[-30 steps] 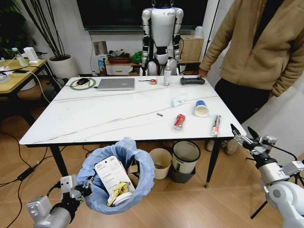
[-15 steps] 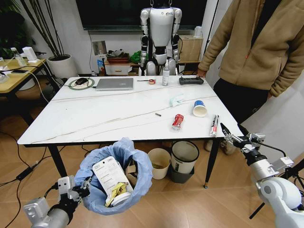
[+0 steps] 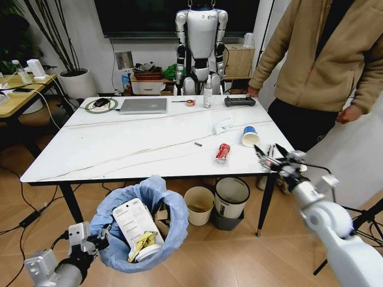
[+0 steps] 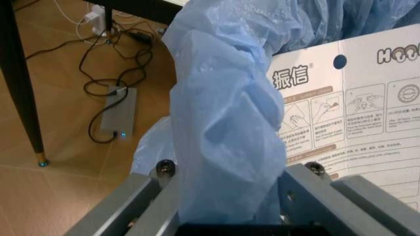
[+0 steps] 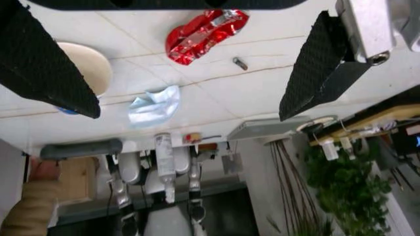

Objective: Pick up the trash bin and place the trash from the table into it.

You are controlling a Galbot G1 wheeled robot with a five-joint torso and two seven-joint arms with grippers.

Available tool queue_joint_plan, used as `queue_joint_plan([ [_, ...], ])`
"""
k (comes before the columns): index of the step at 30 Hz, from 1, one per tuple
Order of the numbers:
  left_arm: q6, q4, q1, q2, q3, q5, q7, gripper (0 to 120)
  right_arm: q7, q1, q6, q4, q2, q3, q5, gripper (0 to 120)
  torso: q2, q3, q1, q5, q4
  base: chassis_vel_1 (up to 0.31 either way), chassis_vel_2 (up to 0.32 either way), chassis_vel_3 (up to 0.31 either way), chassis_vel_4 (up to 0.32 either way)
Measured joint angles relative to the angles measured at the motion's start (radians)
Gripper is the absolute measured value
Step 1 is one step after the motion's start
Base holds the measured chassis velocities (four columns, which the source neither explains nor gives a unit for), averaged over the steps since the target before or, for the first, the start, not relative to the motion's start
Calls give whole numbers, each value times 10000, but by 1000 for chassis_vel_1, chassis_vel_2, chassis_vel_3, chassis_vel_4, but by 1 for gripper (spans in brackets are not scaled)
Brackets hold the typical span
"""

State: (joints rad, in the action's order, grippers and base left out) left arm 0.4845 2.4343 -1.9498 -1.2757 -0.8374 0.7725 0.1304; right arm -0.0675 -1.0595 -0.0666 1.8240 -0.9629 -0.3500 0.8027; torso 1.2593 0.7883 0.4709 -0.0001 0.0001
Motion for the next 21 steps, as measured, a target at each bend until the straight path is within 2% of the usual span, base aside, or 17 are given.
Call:
queue_joint_plan([
  [1,0,0,0,0,0,0,0,0,0,0,0,0,0,0,0,100,0,0,0,0,0,0,0,0,0],
  [3,2,12,-67,0,-37,1,5,0,526,579,-231,-170,16,736,-12,100,0,0,0,1,-1,0,0,0,0],
  [6,6,22,-227,51,-154,0,17,0,920,2165,-778,-981,-116,2126,102,100,0,1,0,0,-1,0,0,0,0],
  [7,6,22,-227,51,-154,0,17,0,920,2165,-778,-981,-116,2126,102,100,0,1,0,0,-1,0,0,0,0],
  [10,5,-6,-366,-25,-319,-52,44,0,1201,4008,-1038,-2191,-646,3559,178,100,-2,1,0,-7,0,0,0,0,0],
  [12,0,63,-461,-122,-441,-60,44,0,1285,4719,-1182,-2955,-1050,4221,147,100,-2,1,0,-4,2,0,0,0,0],
  [14,-2,76,-475,-139,-469,-61,44,0,1284,4836,-1226,-3089,-1155,4337,133,100,-3,1,0,0,2,0,0,0,0],
  [17,-12,195,-561,-214,-645,-63,41,0,1119,5501,-1571,-3926,-1744,4974,-124,100,-2,1,1,-3,2,0,0,0,0],
  [21,-5,313,-580,-290,-744,-59,50,0,643,6101,-1223,-4823,-2055,5748,-422,100,-2,1,-1,0,2,0,0,0,0],
])
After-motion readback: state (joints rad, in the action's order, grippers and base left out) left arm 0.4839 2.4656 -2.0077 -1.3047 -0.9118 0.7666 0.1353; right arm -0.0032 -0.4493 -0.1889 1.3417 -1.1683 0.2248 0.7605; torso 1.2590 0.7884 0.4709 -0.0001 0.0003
